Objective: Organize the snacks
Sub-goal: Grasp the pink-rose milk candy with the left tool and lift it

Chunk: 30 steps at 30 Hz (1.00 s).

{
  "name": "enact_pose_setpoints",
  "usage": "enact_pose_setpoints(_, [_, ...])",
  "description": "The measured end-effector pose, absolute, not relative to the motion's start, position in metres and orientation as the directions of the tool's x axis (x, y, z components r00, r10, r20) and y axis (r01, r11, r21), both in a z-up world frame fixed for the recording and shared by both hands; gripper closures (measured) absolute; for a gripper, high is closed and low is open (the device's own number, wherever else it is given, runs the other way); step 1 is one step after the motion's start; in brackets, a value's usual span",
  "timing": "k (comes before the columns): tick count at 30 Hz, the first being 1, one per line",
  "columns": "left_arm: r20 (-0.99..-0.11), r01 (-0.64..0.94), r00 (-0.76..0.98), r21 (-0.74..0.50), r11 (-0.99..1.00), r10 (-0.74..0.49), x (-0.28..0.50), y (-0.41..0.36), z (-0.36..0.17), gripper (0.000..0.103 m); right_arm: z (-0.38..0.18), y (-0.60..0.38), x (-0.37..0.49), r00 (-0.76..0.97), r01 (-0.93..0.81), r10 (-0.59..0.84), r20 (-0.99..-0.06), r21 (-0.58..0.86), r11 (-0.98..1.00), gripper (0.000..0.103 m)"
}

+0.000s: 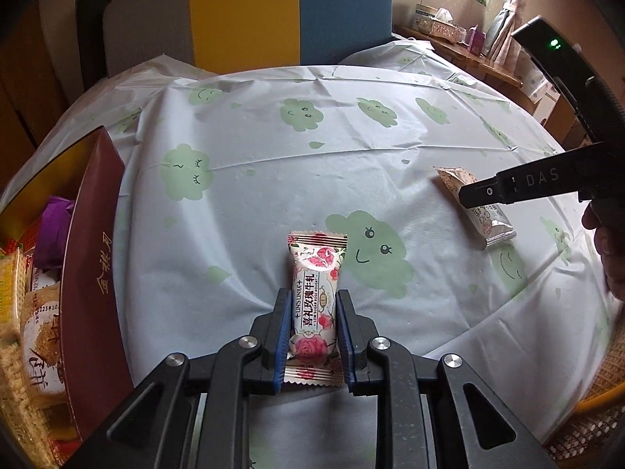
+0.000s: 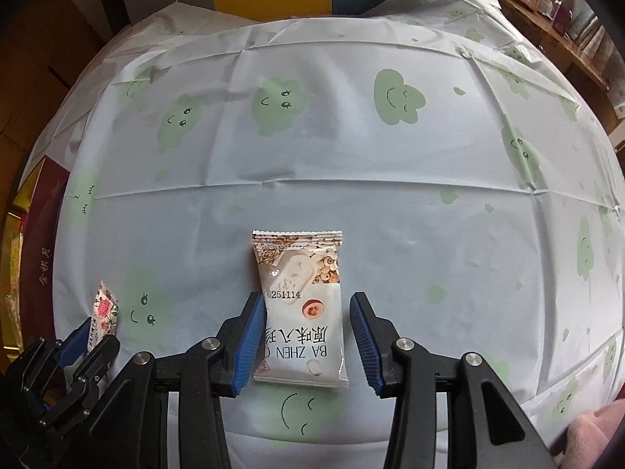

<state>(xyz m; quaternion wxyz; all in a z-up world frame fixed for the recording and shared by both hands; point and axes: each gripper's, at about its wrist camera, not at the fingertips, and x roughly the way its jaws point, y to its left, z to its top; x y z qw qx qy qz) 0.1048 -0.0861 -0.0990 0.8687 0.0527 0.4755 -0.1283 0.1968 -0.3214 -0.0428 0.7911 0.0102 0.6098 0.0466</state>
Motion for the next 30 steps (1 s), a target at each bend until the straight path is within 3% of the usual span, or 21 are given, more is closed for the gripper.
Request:
enact_pose_setpoints(1, [-0.838,0.275,0.518,-0.029,0.961,-0.173,0.105,-0.086,-0.099,0.079,-0.044,-0.315,0.194,0.258,-0.078,0.079,-0.963,0.06,0.995,0.069])
enact_pose_setpoints(3, [-0.834,0.277,0.523,-0.03,0.96,-0.177,0.105,-0.086,-0.099,0.079,-0.044,-0.308,0.191,0.267,-0.112,0.059,-0.962,0.03,0.993,0.069])
enact_pose_setpoints(25, [-0.811,0.285,0.557,-0.013,0.958,-0.177,0.097,-0.086,-0.099,0.08,-0.064,-0.313,0.199,0.226,-0.086,0.094,-0.97,0.077,0.993,0.065])
enact_pose_setpoints(30, [-0.816,0.286,0.555,0.006,0.958,-0.161,0.098,-0.09,-0.098,0.081,-0.061,-0.304,0.195,0.249,-0.145,0.039,-0.968,0.003,0.989,0.066])
